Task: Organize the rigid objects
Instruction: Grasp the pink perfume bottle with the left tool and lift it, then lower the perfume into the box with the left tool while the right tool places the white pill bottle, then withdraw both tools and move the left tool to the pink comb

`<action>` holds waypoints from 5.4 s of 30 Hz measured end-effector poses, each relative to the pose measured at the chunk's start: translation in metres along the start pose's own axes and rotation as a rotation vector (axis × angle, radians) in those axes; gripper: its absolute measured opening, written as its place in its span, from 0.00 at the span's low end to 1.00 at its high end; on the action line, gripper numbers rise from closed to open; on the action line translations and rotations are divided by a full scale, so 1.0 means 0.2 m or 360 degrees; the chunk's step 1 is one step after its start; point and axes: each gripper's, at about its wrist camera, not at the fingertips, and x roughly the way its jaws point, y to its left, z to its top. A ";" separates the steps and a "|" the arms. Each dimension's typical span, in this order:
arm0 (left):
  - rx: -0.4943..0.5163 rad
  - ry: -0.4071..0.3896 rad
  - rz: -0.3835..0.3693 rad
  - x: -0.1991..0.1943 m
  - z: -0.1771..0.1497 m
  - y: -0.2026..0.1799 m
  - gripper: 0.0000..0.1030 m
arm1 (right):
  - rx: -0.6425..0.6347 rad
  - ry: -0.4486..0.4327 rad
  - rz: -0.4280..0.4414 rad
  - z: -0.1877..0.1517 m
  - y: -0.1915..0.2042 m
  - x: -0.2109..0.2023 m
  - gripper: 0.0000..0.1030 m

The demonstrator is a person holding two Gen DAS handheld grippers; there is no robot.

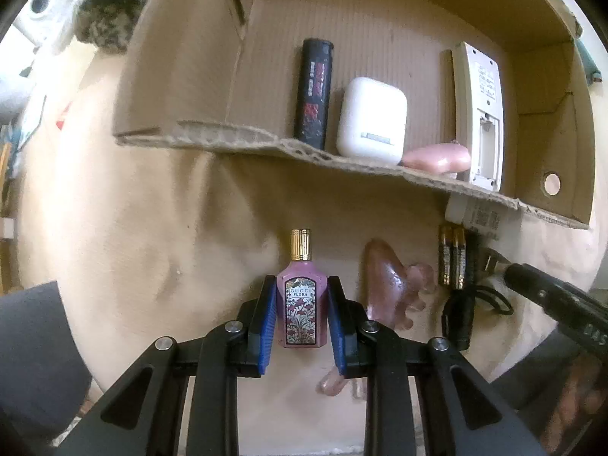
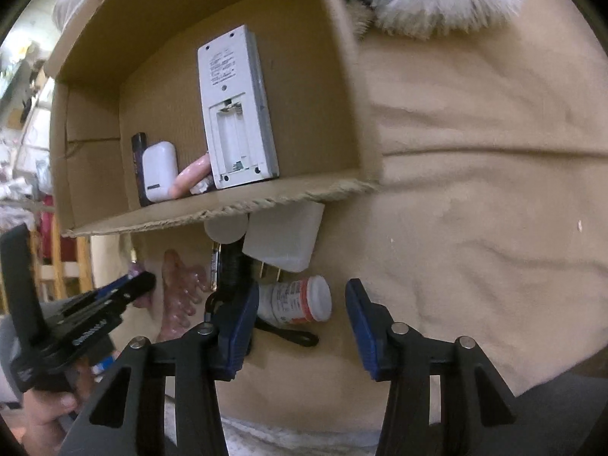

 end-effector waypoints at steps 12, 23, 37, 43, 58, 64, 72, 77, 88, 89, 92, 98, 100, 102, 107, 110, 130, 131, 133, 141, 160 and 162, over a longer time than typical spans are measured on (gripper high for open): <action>-0.0018 -0.0008 -0.0044 -0.02 -0.01 0.04 0.22 | -0.0191 0.0080 -0.0167 -0.04 0.15 0.11 0.55; -0.0036 -0.0054 -0.0025 -0.06 -0.02 0.05 0.22 | -0.0223 -0.0009 -0.0131 -0.10 0.18 0.05 0.48; -0.0090 -0.0360 -0.0077 -0.44 -0.12 0.06 0.22 | -0.0261 -0.0388 0.0078 -0.16 0.24 -0.39 0.48; -0.0041 -0.0521 -0.0062 -0.66 0.00 0.04 0.22 | -0.0329 -0.0543 0.0134 -0.09 0.28 -0.61 0.48; 0.0169 -0.0647 -0.0004 -0.65 0.31 -0.10 0.22 | -0.0408 -0.0701 0.0156 0.22 0.37 -0.65 0.48; 0.0226 -0.0649 -0.0010 -0.52 0.37 -0.14 0.22 | -0.0350 -0.0601 0.0148 0.29 0.33 -0.44 0.48; 0.0194 -0.0690 0.0035 -0.39 0.37 -0.12 0.22 | -0.0388 -0.0465 0.0095 0.30 0.33 -0.26 0.48; 0.0172 -0.0640 0.0022 -0.35 0.38 -0.12 0.22 | -0.0431 -0.0420 0.0058 0.31 0.37 -0.22 0.48; 0.0243 -0.0540 0.0082 -0.25 0.37 -0.16 0.22 | -0.0382 -0.0304 -0.0011 0.37 0.36 -0.11 0.48; 0.0240 -0.0534 0.0080 -0.24 0.37 -0.16 0.22 | -0.0378 -0.0297 -0.0013 0.37 0.36 -0.10 0.48; 0.0224 -0.0552 0.0088 -0.23 0.36 -0.14 0.22 | -0.0362 -0.0285 -0.0016 0.38 0.35 -0.10 0.48; 0.0226 -0.0557 0.0104 -0.22 0.35 -0.14 0.22 | -0.0352 -0.0294 -0.0008 0.39 0.35 -0.09 0.48; 0.0250 -0.0571 0.0118 -0.23 0.34 -0.15 0.22 | -0.0354 -0.0306 -0.0008 0.38 0.34 -0.11 0.48; 0.0268 -0.0575 0.0127 -0.23 0.34 -0.16 0.22 | -0.0345 -0.0322 0.0014 0.37 0.34 -0.11 0.48; 0.0263 -0.0570 0.0124 -0.24 0.32 -0.17 0.26 | -0.0334 -0.0447 0.0065 0.37 0.34 -0.19 0.57; 0.0261 -0.0574 0.0114 -0.26 0.34 -0.17 0.59 | -0.0343 -0.0501 0.0087 0.37 0.35 -0.22 0.65; 0.0264 -0.0658 0.0113 -0.37 0.34 -0.15 0.61 | -0.0324 -0.0623 0.0075 0.38 0.33 -0.31 1.00; 0.0260 -0.0669 0.0111 -0.38 0.33 -0.15 0.61 | -0.0330 -0.0629 0.0075 0.37 0.33 -0.32 1.00; 0.0236 -0.0693 0.0098 -0.42 0.32 -0.13 0.61 | -0.0341 -0.0647 0.0080 0.35 0.34 -0.34 1.00; 0.0190 -0.0726 0.0061 -0.53 0.24 -0.06 0.61 | -0.0340 -0.0688 0.0101 0.25 0.31 -0.43 1.00; 0.0005 -0.0585 0.0022 -0.54 -0.03 0.14 0.61 | -0.0314 -0.0592 0.0124 -0.03 0.24 -0.45 1.00; -0.0026 -0.0574 0.0016 -0.52 -0.05 0.16 0.61 | -0.0274 -0.0567 0.0115 -0.05 0.22 -0.43 1.00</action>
